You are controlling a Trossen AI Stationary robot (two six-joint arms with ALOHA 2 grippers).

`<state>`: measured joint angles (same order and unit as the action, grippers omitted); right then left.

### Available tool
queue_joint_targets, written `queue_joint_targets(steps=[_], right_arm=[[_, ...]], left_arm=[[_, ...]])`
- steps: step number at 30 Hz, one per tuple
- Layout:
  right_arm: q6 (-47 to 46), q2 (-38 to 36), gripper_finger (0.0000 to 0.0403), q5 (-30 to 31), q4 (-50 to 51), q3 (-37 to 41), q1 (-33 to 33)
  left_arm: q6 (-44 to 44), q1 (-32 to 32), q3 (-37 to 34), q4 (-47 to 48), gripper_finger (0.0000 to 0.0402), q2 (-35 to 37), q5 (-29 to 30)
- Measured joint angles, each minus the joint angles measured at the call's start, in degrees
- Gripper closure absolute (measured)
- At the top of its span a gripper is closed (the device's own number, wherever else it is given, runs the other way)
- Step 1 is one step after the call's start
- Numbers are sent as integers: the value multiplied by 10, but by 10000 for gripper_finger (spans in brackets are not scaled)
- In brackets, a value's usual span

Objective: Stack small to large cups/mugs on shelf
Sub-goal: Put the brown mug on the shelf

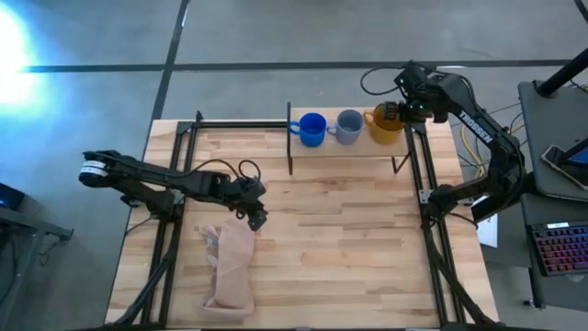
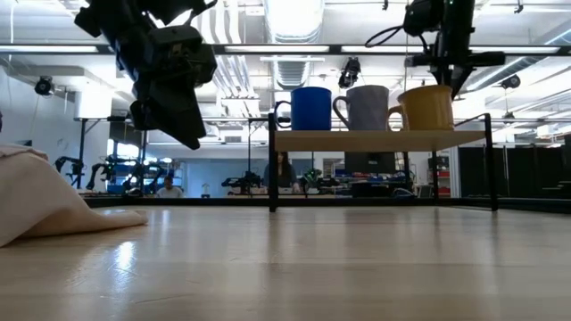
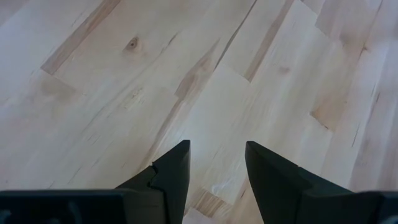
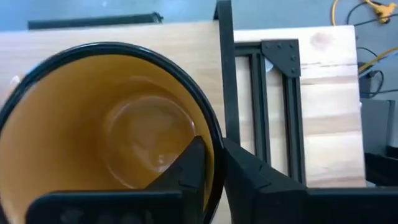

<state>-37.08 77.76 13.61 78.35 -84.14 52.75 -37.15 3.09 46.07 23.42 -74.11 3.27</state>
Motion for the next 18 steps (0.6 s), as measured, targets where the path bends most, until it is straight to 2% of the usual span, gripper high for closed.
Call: queue_joint_targets(steps=[18], right_arm=[[20, -2, 368, -3, 14, -1, 0]], left_arm=[[-1, 0, -5, 0, 262, 0, 0]])
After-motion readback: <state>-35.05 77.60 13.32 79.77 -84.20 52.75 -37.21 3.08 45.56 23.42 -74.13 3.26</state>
